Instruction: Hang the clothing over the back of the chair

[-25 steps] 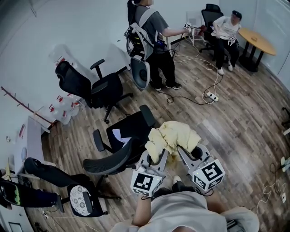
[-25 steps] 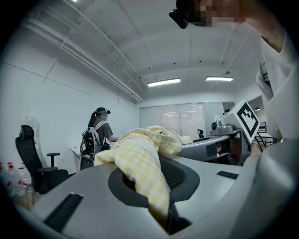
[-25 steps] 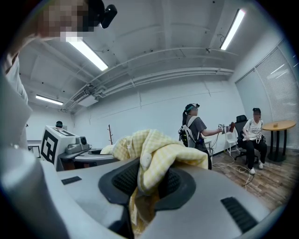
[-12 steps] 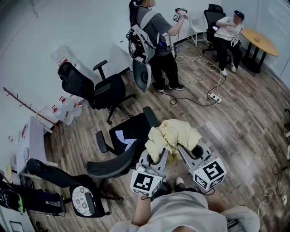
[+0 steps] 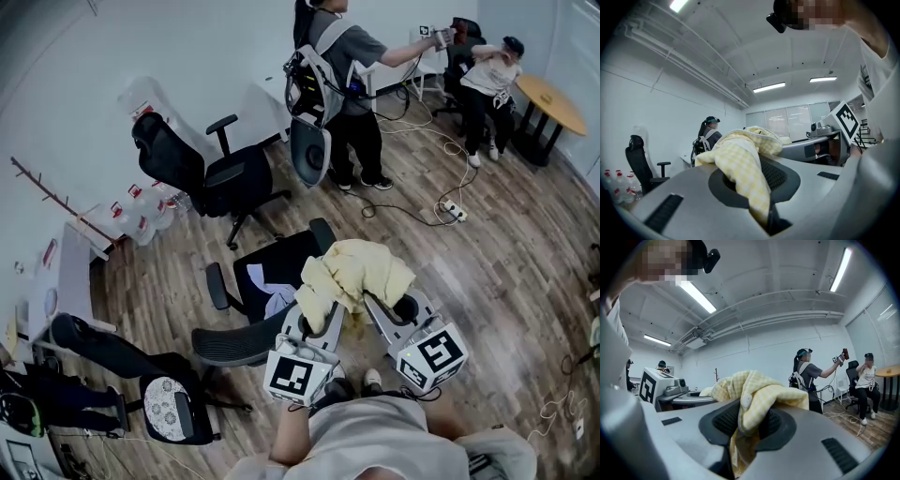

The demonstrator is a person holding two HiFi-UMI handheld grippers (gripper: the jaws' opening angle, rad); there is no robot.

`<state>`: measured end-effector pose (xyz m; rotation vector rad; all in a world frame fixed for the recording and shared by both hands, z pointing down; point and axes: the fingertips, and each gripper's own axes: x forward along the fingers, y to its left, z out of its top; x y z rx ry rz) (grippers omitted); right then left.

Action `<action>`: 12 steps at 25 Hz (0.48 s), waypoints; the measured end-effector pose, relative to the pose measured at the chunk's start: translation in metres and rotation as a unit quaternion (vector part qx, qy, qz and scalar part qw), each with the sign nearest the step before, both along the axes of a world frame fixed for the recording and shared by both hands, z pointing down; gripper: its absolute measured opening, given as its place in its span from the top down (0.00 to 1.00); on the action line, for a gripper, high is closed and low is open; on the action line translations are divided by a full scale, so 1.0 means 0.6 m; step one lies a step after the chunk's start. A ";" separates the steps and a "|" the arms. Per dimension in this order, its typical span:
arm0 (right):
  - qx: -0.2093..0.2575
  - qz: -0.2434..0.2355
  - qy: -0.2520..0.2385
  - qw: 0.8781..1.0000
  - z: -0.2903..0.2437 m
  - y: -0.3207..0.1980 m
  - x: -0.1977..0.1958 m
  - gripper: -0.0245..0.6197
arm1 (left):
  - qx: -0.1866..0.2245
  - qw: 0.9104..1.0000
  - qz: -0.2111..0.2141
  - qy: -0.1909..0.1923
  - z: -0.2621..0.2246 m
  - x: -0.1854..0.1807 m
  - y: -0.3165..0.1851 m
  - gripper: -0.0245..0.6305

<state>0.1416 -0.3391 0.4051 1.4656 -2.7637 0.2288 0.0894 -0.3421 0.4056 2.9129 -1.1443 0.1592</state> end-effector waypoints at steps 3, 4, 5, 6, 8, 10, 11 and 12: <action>0.008 -0.009 0.003 1.000 -0.009 -0.013 -0.028 0.82 | 0.008 1.000 -0.010 0.003 -0.008 -0.028 -0.011 0.87; 0.010 -0.012 0.003 1.000 -0.013 -0.017 -0.038 0.82 | 0.011 1.000 -0.013 0.006 -0.012 -0.038 -0.015 0.87; 0.013 -0.015 0.003 1.000 -0.017 -0.021 -0.048 0.82 | 0.013 1.000 -0.017 0.008 -0.016 -0.048 -0.018 0.87; 0.016 -0.018 0.003 1.000 -0.021 -0.025 -0.058 0.82 | 0.016 1.000 -0.020 0.009 -0.020 -0.058 -0.022 0.87; 0.022 -0.025 0.003 0.999 -0.029 -0.034 -0.076 0.82 | 0.022 0.999 -0.027 0.010 -0.028 -0.076 -0.029 0.87; 0.027 -0.034 0.002 0.999 -0.035 -0.042 -0.096 0.82 | 0.026 0.999 -0.035 0.011 -0.032 -0.095 -0.036 0.87; 0.029 -0.038 0.002 0.999 -0.037 -0.046 -0.107 0.82 | 0.027 0.999 -0.039 0.012 -0.034 -0.106 -0.039 0.87; 0.031 -0.043 0.001 0.999 -0.038 -0.050 -0.118 0.82 | 0.029 0.999 -0.044 0.012 -0.036 -0.117 -0.042 0.87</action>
